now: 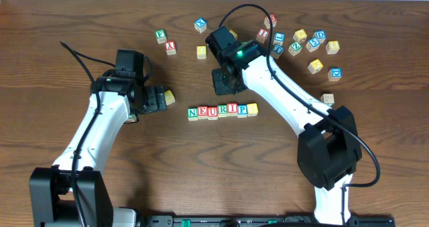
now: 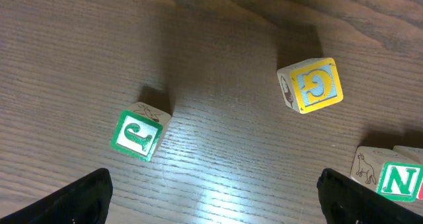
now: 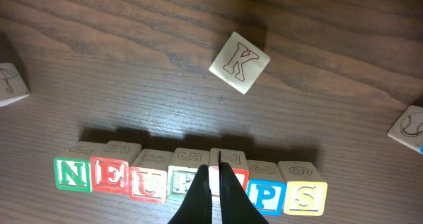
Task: Spell out NEURIPS
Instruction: 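Move the right gripper forward over the middle of the letter row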
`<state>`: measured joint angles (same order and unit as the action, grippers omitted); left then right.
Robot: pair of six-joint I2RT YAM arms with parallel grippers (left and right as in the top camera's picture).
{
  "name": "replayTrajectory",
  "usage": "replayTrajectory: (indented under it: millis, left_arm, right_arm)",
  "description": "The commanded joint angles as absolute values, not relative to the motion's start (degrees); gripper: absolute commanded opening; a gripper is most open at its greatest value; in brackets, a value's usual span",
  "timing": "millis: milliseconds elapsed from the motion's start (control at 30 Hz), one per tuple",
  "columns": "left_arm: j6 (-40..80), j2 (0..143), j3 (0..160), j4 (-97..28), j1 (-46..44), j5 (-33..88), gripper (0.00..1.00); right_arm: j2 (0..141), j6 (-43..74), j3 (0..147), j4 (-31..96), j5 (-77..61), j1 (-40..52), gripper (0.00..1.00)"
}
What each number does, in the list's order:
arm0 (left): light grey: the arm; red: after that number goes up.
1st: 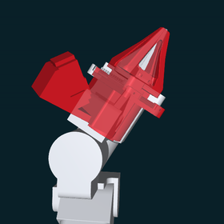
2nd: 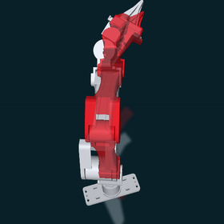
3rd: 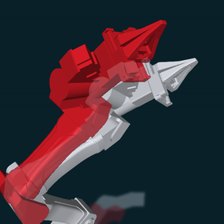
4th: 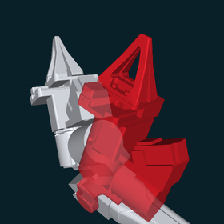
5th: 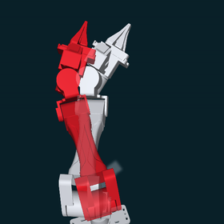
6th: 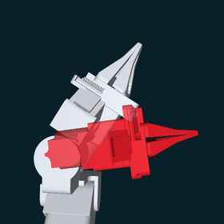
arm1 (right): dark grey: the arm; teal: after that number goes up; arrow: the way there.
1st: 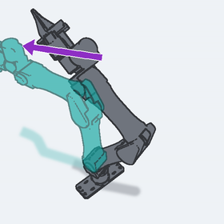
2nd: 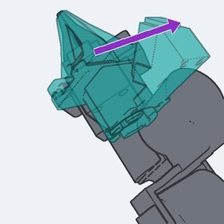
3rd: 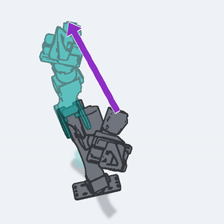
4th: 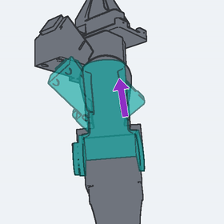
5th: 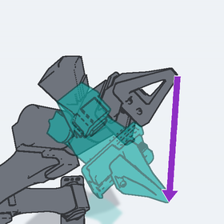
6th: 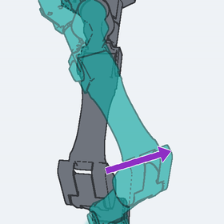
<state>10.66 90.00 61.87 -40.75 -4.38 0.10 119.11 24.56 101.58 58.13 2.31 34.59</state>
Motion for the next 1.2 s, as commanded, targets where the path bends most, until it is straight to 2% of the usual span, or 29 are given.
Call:
replayTrajectory:
  millis: [0,1167]
  left_arm:
    - [10.79,89.36,62.96,-41.08,-4.25,0.23,0.98]
    - [10.79,89.36,62.96,-41.1,-4.25,0.23,0.98]
  right_arm:
    - [120.05,25.26,102.3,57.95,3.05,34.61,0.01]
    - [125.16,26.11,102.26,54.65,1.78,36.86,0.01]
